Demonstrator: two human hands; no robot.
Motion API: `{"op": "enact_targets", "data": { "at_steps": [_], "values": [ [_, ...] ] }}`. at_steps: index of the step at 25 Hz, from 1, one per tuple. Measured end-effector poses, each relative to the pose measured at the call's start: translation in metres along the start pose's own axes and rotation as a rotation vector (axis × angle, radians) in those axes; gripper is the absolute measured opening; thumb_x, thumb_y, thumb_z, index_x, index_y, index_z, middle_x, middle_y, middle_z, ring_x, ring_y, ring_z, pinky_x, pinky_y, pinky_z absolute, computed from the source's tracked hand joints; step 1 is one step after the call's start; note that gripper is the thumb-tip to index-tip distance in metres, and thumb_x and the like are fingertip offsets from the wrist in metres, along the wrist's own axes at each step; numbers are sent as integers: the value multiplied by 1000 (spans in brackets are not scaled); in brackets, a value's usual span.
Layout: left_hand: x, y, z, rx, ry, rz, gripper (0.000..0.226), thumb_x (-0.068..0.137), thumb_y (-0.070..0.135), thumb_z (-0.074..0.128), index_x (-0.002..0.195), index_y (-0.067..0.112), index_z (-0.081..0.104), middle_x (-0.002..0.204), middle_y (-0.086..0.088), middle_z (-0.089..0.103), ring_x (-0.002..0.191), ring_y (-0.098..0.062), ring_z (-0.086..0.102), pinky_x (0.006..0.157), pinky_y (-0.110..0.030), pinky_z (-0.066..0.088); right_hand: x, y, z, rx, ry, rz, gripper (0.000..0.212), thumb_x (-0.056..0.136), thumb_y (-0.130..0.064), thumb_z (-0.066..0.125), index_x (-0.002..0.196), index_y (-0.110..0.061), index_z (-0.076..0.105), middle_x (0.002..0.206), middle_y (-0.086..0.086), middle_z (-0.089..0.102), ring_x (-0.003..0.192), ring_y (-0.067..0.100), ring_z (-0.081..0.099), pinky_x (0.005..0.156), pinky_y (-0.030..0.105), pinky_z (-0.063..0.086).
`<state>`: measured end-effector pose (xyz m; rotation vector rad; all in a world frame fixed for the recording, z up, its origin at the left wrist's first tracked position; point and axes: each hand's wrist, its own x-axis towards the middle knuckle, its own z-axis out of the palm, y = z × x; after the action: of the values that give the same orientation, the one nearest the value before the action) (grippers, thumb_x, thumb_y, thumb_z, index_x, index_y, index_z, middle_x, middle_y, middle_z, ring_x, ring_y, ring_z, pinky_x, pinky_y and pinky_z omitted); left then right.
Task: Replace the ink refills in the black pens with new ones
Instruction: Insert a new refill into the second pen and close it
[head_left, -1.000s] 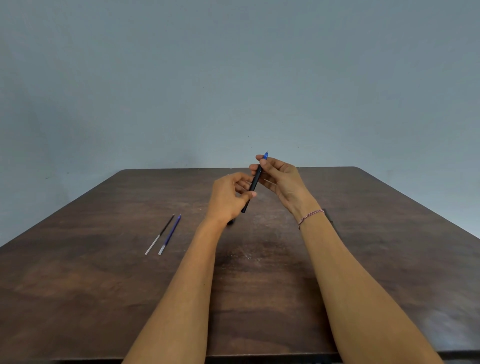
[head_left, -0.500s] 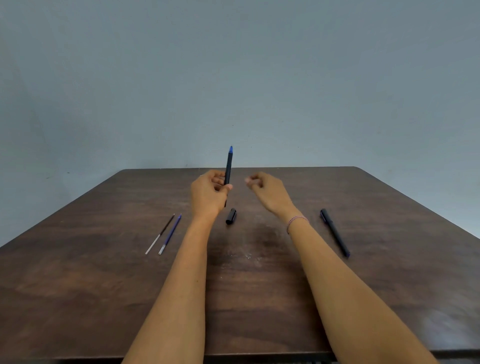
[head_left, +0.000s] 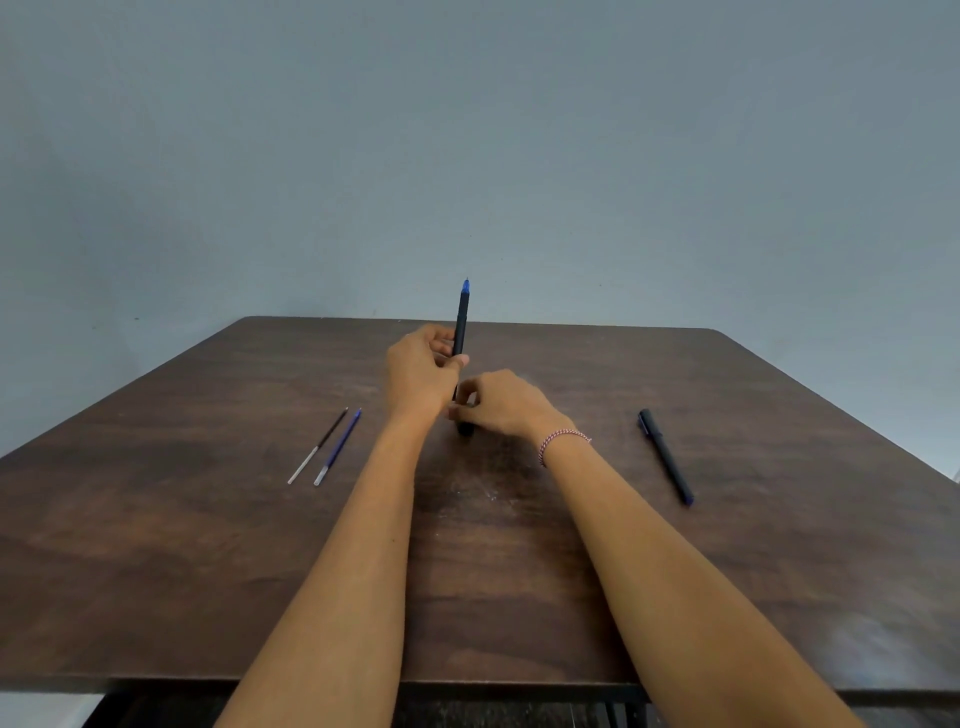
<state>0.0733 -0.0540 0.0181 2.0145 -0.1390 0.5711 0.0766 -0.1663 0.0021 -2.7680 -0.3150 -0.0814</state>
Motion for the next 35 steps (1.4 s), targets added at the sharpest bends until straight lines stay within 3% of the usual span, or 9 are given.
{"op": "enact_targets", "data": {
  "at_steps": [5,8,11,13,16,19,28,35],
  "values": [
    [0,0,1,3,-67,42,28,79,12,72,106,10,63,86,2,59,77,-11,56,74,-23,46,2,14,-5,106,53,17,22,84,-27,70,99,-13,64,87,-1,59,84,17,56,78,30,47],
    [-3,0,3,-5,-113,79,26,78,12,73,102,12,64,80,5,59,69,-7,56,66,-14,44,1,32,-6,349,258,100,16,81,-17,74,91,-15,61,71,-7,56,78,14,57,75,30,48],
    [-5,2,3,4,-171,104,24,77,10,74,98,16,63,74,12,55,63,0,53,56,-6,39,-2,40,-14,680,571,149,30,80,-18,76,98,-16,53,76,-1,61,72,13,59,68,28,53],
    [-6,2,5,14,-202,119,23,77,9,74,97,16,64,74,12,55,63,-1,53,58,-6,39,-4,39,-24,911,714,127,31,79,-18,76,101,-17,55,80,3,65,69,13,62,59,21,52],
    [-8,3,7,31,-231,132,22,77,8,74,95,16,64,74,11,55,62,-1,52,58,-8,40,-8,36,-36,1218,823,110,25,78,-13,77,96,-16,61,83,14,70,65,15,65,59,21,53],
    [-7,2,6,31,-241,129,22,76,7,74,94,17,64,75,10,56,63,-1,52,59,-8,41,-9,36,-38,1397,890,116,22,79,-10,76,95,-15,62,80,13,70,63,14,64,62,21,54],
    [-6,1,9,75,-276,150,25,74,8,76,95,17,66,73,14,55,64,-2,53,71,-23,49,-12,35,-47,1586,978,81,29,79,-7,75,106,-10,62,82,10,71,70,8,70,64,16,54],
    [-6,1,9,92,-284,140,26,76,11,75,100,18,66,79,11,57,69,-2,55,72,-23,49,-11,32,-45,1492,911,22,25,80,-5,74,99,-12,58,78,8,71,72,9,70,63,17,53]
  ]
}}
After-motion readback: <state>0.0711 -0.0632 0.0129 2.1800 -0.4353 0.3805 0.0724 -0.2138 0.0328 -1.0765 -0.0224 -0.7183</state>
